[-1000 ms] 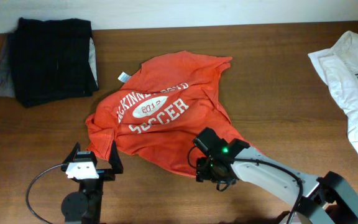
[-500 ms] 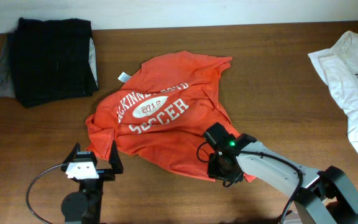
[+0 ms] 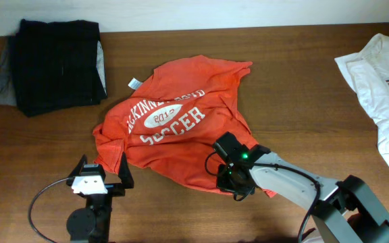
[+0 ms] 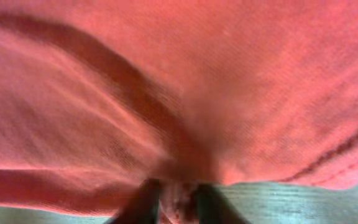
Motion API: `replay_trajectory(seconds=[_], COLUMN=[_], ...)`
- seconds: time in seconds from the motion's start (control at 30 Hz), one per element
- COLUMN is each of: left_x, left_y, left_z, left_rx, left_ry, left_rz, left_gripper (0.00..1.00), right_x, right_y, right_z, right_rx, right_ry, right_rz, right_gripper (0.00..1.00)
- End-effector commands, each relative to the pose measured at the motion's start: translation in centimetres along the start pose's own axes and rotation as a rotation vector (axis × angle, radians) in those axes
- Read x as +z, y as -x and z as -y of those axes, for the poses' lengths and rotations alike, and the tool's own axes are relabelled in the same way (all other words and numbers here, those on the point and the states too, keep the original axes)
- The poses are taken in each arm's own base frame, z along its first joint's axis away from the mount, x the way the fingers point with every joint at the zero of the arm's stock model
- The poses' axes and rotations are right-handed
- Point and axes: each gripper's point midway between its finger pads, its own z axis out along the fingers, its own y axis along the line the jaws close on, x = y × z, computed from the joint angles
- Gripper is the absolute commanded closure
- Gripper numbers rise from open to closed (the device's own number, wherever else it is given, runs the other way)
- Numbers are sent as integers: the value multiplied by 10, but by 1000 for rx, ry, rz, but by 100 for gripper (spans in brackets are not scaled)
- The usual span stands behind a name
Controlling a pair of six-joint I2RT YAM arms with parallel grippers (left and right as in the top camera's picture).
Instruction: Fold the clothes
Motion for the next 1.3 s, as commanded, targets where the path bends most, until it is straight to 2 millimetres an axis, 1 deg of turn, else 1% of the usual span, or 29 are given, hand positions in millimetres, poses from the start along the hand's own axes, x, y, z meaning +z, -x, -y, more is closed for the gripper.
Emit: replay_trajectory(seconds=[0.0,0.07,0.13,0.2,0.23,0.3,0.33,0.37,0.43,0.47,0.5,0.57,0.6,0.67,0.7,0.77,0.83,0.87,0.9,0.93,0.97,1.03,1.1,1.17,1.2,1.27], left_x=[0,0,0,0,0,0,0,0,0,0,0,0,0,0,-1,-7,-15,-22,-28,-29,-30,-32,-29,-27,-23,-16], left_y=[-3,-3,-3,-3,-3,-3,-3,-3,-3,-3,-3,-3,-3,-1,-1,3,3,5,11,12,16,21,26,40,64,80], left_z=[0,0,0,0,0,0,0,0,0,0,0,0,0,1,19,49,70,84,94,95,95,95,85,78,77,78], left_rx=[8,8,8,8,8,8,8,8,8,8,8,8,8,7,-15,-29,-25,-18,-24,-54,-109,-130,-148,-91,-72,-88], left_ry=[-4,-4,-4,-4,-4,-4,-4,-4,-5,-4,-4,-4,-5,-9,-116,-290,-423,-515,-579,-585,-586,-579,-498,-438,-416,-409], left_rz=[-2,-2,-2,-2,-2,-2,-2,-2,-2,-2,-2,-2,-2,2,0,7,2,12,30,26,9,-25,-93,-167,-219,-291], left_gripper=[1,1,1,1,1,1,1,1,1,1,1,1,1,1,1,1,1,1,1,1,1,0,1,1,1,1], right_x=[27,23,14,-11,-28,-56,-76,-88,-124,-136,-157,-185,-199,-219,-231,-248,-268,-280,-289,-293,-292,-287,-282,-273,-264,-257], right_y=[-21,-20,-16,-7,-3,4,10,13,19,20,18,10,4,-6,-13,-24,-33,-35,-36,-37,-36,-34,-29,-23,-19,-15], right_z=[25,28,37,52,62,73,76,76,74,73,71,73,80,93,97,103,109,108,107,107,106,105,102,97,93,89], right_rx=[25,40,54,53,91,138,164,175,181,181,181,182,183,186,190,195,200,202,191,187,186,184,183,179,175,177], right_ry=[-86,-119,-188,-314,-385,-453,-456,-450,-426,-410,-372,-309,-287,-269,-217,-145,-89,-45,-19,-14,-21,-49,-77,-117,-151,-178], right_rz=[-90,-86,-67,-20,-3,20,36,52,130,158,204,273,318,389,437,505,567,604,630,635,630,605,580,536,491,456], right_gripper=[96,96,96,96,96,96,96,96,96,96,96,96,96,96,96,96,96,96,96,96,96,96,96,96,96,96])
